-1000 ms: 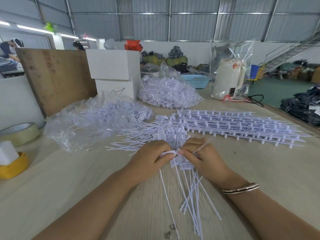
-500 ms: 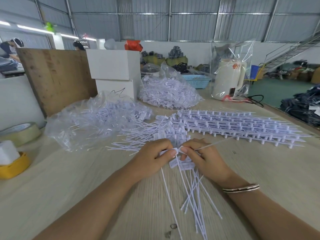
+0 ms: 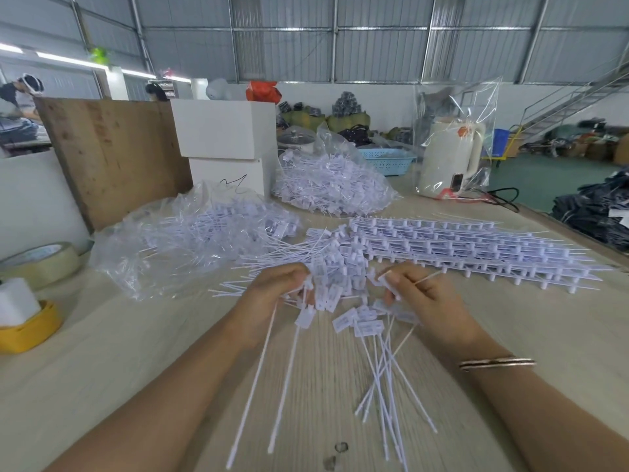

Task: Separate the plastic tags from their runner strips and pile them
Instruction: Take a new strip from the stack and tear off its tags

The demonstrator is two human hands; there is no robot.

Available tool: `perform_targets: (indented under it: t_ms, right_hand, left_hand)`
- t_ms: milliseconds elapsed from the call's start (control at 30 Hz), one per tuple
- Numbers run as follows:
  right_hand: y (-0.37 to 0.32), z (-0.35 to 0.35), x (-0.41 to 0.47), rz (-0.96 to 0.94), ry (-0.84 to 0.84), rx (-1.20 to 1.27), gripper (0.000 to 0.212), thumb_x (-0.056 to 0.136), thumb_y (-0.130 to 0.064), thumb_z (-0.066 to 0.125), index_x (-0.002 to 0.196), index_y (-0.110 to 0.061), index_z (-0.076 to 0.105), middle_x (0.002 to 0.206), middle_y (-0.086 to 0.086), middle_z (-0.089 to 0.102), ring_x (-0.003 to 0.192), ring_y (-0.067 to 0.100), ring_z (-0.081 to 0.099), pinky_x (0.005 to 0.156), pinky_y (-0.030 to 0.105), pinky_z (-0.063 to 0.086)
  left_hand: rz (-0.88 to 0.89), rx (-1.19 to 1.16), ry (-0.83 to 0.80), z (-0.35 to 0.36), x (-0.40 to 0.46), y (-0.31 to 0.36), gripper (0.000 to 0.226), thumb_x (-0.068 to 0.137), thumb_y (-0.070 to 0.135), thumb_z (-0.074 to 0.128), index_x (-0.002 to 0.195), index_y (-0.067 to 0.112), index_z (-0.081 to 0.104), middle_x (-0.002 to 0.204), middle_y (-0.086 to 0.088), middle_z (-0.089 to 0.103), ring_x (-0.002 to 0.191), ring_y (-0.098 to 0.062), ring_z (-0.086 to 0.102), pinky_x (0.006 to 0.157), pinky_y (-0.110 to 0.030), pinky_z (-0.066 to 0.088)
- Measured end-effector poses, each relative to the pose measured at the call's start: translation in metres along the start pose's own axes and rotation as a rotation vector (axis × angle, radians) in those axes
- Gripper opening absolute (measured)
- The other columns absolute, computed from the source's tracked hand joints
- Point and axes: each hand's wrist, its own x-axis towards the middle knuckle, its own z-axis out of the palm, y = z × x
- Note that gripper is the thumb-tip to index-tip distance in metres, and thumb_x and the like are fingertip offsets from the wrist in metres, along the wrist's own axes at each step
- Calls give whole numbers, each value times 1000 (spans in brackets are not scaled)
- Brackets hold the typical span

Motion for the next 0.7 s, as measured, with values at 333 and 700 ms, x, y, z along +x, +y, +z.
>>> perform_targets:
  t_ms: [333, 700]
  right_hand:
    - [21, 15, 1, -87, -308, -457, 31, 89, -23, 61, 120, -28, 63, 98, -1, 55, 91, 12, 53, 79, 42, 45]
    - [20, 19, 1, -154, -305, -530, 57, 84, 6, 57, 136, -14, 47, 92, -8, 41, 87, 7, 41, 79, 34, 38]
  left_hand:
    - [-36, 481, -132, 0, -2, -18, 20, 71, 11, 41, 59, 25, 48, 58, 9, 47, 57, -7, 41, 56, -18, 32]
    - [-184, 400, -92, 1, -2, -14, 30, 74, 21, 47, 91, 8, 67, 71, 4, 53, 65, -2, 50, 62, -16, 42]
